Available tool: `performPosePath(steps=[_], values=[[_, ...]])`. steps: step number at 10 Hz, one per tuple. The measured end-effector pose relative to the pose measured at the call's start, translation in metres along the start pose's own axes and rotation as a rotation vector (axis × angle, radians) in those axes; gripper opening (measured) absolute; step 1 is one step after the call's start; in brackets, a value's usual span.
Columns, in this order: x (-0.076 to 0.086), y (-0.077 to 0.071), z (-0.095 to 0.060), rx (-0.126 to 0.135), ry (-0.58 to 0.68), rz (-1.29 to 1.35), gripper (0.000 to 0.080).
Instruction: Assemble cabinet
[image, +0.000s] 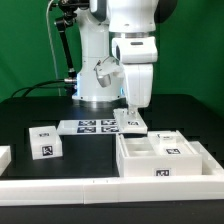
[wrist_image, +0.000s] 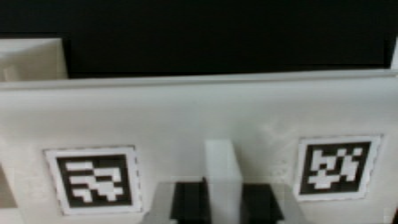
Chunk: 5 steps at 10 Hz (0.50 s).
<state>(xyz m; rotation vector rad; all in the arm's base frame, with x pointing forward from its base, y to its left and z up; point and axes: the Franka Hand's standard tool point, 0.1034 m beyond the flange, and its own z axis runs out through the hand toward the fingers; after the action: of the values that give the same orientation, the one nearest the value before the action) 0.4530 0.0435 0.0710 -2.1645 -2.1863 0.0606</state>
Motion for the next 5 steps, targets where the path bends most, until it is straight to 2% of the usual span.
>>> performPosePath(steps=[1,2,4,5], values=[[-0.0002,-0.0005,0.0023,0.003,0.002,0.002,0.0068],[0.0012,0.0026,0.0036,-0.020,0.011,0.003,0.0068],[0.0017,0.0030,0.0072,-0.014,0.016,0.004,0.0068],[0.0025,0.0029,0.0089,-0.026,0.021,0.005,0.0068]])
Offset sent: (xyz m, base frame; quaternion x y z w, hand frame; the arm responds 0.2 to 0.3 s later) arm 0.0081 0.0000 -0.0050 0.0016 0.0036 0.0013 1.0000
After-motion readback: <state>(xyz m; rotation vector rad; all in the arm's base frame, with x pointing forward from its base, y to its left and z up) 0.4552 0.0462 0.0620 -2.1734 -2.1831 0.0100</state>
